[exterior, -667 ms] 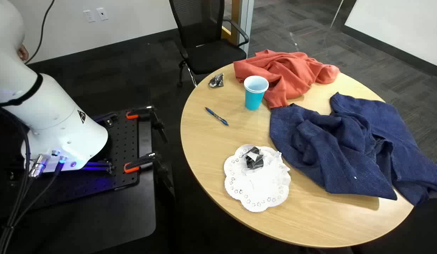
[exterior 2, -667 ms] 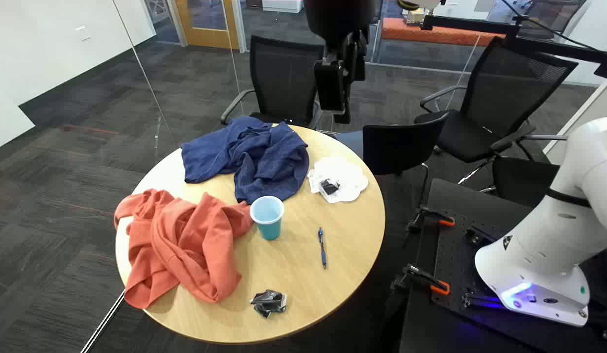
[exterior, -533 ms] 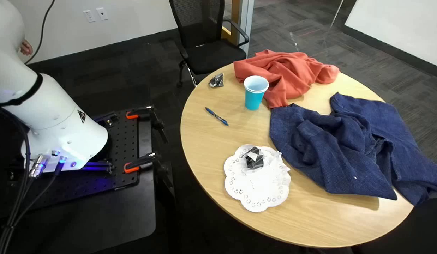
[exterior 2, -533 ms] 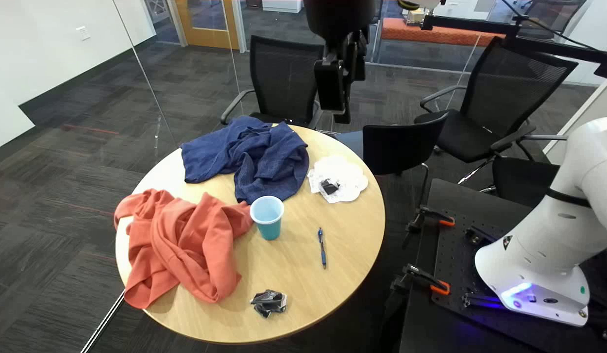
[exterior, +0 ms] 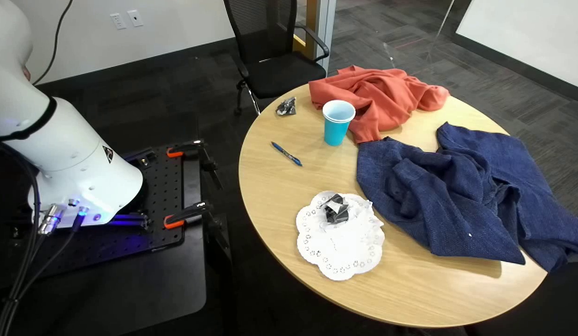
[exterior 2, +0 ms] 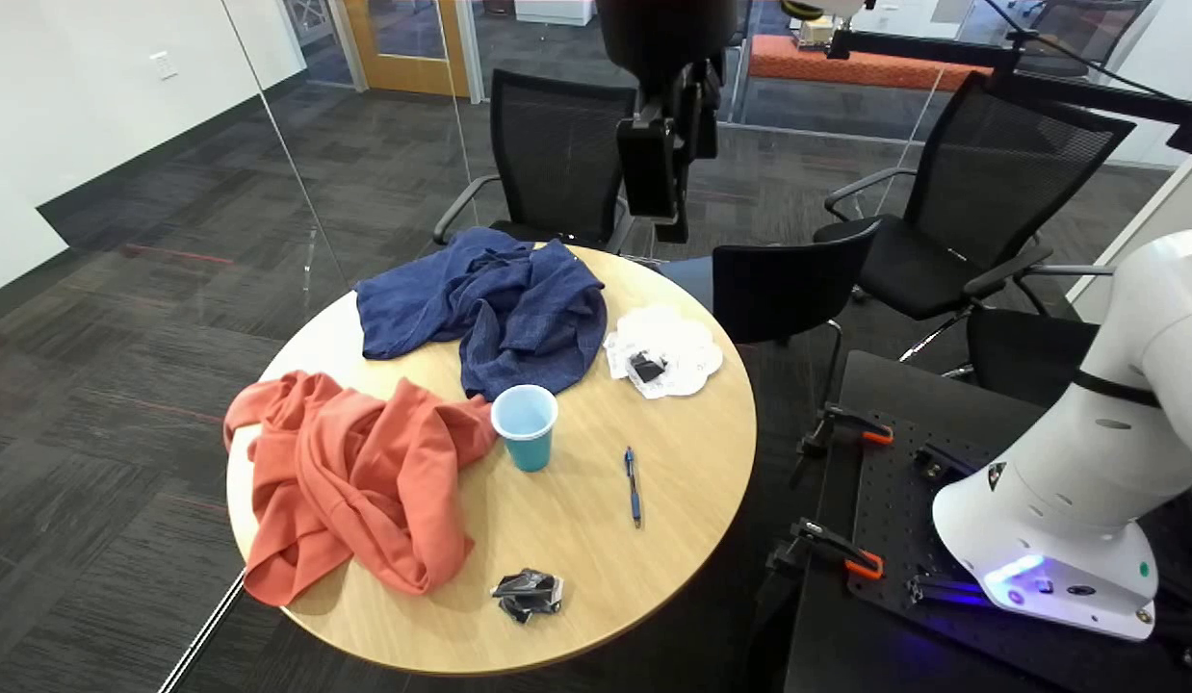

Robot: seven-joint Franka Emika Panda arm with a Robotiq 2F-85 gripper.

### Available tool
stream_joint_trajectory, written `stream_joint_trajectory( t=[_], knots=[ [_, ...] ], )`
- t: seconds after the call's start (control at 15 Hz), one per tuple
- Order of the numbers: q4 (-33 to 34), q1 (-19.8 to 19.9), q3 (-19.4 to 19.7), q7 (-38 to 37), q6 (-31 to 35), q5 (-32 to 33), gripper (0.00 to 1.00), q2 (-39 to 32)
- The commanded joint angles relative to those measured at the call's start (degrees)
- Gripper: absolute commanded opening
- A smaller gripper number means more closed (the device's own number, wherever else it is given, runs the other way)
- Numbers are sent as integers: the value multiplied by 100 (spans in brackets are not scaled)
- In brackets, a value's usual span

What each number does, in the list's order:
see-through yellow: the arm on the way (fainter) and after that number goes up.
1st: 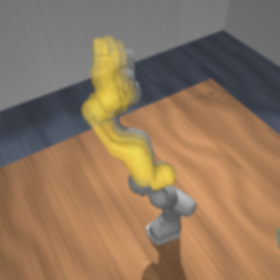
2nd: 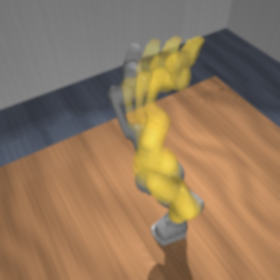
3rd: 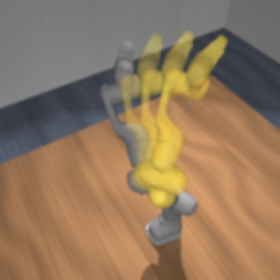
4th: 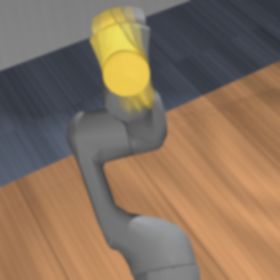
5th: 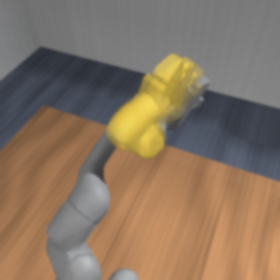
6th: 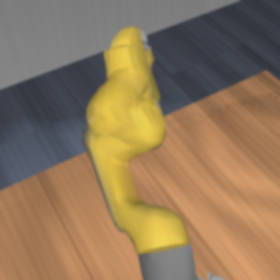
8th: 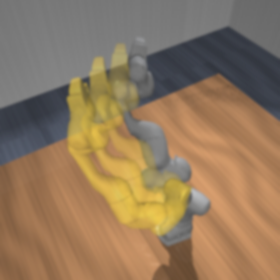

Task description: Move the blue cup to the right

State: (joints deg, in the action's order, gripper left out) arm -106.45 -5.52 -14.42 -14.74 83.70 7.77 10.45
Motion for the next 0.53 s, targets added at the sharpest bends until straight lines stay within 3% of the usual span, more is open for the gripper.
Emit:
stream_joint_trajectory(
  t=[0.0, 0.47],
  knots=[
    [24, -107, 108, -11, 36, 46, 100, -27],
    [-66, 38, 462, -233, 965, 46, 100, -361]
  ],
)
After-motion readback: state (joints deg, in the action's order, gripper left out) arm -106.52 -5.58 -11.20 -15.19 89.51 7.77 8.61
